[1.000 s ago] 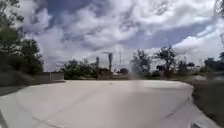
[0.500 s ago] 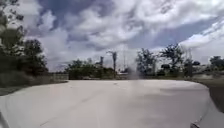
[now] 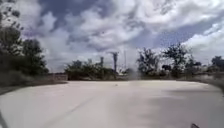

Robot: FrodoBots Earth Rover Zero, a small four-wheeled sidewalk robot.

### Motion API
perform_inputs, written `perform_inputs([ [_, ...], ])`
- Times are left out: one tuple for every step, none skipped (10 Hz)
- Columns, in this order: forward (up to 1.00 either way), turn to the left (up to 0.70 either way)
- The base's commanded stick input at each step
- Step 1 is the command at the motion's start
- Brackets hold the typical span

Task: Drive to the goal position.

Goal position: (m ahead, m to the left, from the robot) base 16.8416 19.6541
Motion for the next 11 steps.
perform_inputs([
  [0.69, 0.01],
  [0.69, 0.01],
  [0.69, 0.01],
  [0.69, 0.01],
  [0.69, 0.01],
  [0.69, 0.01],
  [0.69, 0.01],
  [0.69, 0.01],
  [0.69, 0.01],
  [0.69, 0.01],
  [0.69, 0.01],
])
